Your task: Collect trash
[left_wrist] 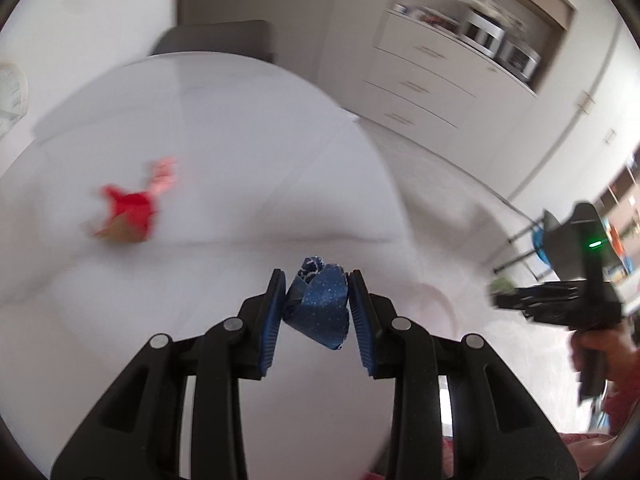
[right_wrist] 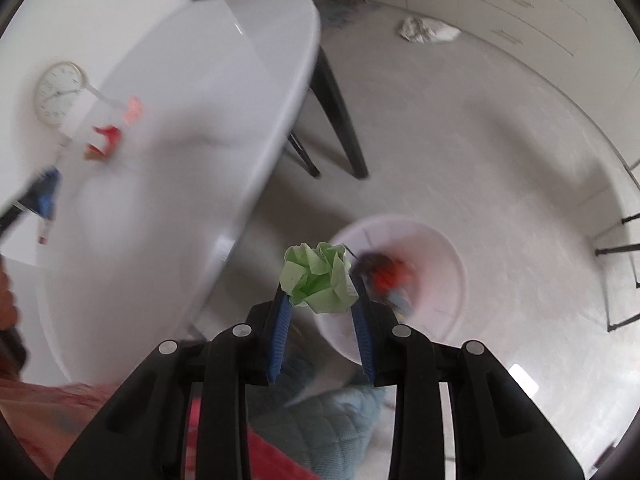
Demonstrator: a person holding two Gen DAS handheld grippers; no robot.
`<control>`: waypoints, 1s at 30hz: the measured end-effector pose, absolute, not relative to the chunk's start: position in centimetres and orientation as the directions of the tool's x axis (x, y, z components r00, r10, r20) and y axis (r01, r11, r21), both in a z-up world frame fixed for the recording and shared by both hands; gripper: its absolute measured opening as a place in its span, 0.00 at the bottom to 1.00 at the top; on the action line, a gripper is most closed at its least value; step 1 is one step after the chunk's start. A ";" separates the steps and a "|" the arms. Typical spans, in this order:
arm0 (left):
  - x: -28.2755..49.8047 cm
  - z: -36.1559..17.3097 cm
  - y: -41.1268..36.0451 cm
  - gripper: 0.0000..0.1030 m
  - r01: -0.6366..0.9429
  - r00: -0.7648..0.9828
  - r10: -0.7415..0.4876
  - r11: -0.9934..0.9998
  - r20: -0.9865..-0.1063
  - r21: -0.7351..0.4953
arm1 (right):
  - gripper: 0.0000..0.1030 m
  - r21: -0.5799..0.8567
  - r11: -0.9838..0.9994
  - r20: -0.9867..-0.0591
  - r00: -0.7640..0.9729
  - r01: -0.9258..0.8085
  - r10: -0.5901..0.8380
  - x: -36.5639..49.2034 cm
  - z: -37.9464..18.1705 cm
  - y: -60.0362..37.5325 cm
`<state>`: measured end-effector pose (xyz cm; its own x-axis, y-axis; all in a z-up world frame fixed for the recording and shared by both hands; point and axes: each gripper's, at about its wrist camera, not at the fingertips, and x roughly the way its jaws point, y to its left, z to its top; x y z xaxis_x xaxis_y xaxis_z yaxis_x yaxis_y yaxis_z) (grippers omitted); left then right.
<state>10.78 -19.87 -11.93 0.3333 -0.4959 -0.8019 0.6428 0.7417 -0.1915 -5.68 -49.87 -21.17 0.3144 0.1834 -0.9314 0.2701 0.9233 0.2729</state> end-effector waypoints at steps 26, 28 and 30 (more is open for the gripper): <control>-1.6 -16.4 -39.7 0.53 0.790 0.091 -0.434 0.580 -0.896 -0.201 | 0.97 0.195 0.902 -0.944 0.325 0.385 0.066 -13.0 -24.6 -62.4; -1.8 -16.3 -39.6 0.81 0.779 0.114 -0.422 0.600 -0.899 -0.182 | 0.97 0.197 0.904 -0.940 0.334 0.379 0.065 -13.1 -24.2 -62.7; -1.3 -15.6 -39.0 0.92 0.773 0.155 -0.420 0.615 -0.894 -0.155 | 0.97 0.203 0.907 -0.937 0.343 0.370 0.070 -13.2 -23.8 -62.8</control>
<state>-1.33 -39.04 -15.59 0.1548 -0.4198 -0.8943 0.7729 0.6153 -0.1551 -13.23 -62.80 -23.84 0.3426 0.0701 -0.9368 0.3698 0.9066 0.2031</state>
